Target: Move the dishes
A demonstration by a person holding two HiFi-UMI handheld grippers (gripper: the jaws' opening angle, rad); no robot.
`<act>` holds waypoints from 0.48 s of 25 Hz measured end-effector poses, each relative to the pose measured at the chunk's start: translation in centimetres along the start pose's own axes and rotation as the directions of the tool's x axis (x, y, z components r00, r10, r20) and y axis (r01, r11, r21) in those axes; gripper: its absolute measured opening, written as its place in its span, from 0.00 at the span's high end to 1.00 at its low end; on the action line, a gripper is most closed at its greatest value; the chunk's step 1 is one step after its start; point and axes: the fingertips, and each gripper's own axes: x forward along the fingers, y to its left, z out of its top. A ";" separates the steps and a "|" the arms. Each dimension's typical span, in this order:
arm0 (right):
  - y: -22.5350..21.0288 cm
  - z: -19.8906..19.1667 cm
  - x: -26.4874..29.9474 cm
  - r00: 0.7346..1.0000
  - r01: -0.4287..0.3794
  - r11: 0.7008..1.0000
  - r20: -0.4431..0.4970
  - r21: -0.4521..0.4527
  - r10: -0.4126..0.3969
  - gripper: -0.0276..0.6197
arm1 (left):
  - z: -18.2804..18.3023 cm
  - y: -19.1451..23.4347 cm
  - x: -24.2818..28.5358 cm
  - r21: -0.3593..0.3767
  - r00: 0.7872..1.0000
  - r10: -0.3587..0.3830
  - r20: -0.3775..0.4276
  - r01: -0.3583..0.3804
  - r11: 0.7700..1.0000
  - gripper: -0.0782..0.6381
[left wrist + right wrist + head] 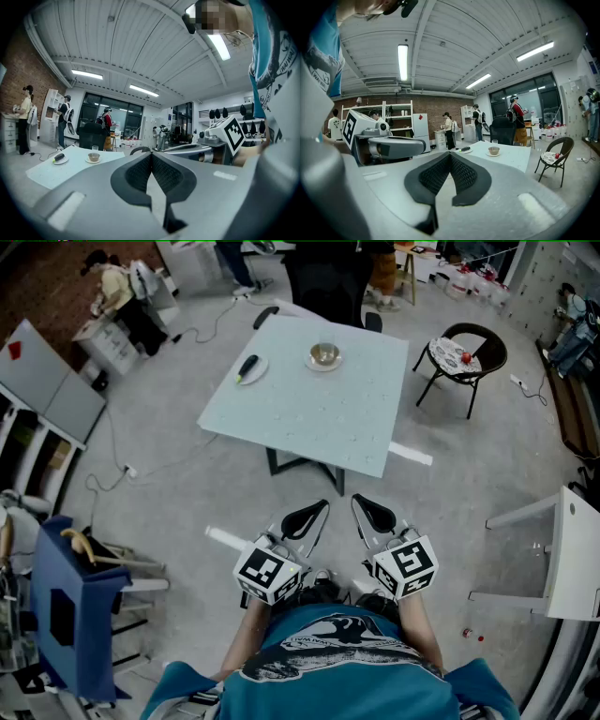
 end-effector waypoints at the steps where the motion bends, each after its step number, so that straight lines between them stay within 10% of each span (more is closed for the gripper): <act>1: 0.0 0.0 0.1 1.000 0.000 1.000 -0.002 -0.002 0.000 0.95 | 0.1 0.1 0.0 0.000 1.000 -0.001 0.000 0.001 1.000 0.88; 12: 0.6 0.1 0.9 1.000 -0.015 0.999 0.028 0.031 0.015 0.95 | -0.3 1.0 -0.7 0.015 1.000 0.013 -0.009 -0.013 1.000 0.88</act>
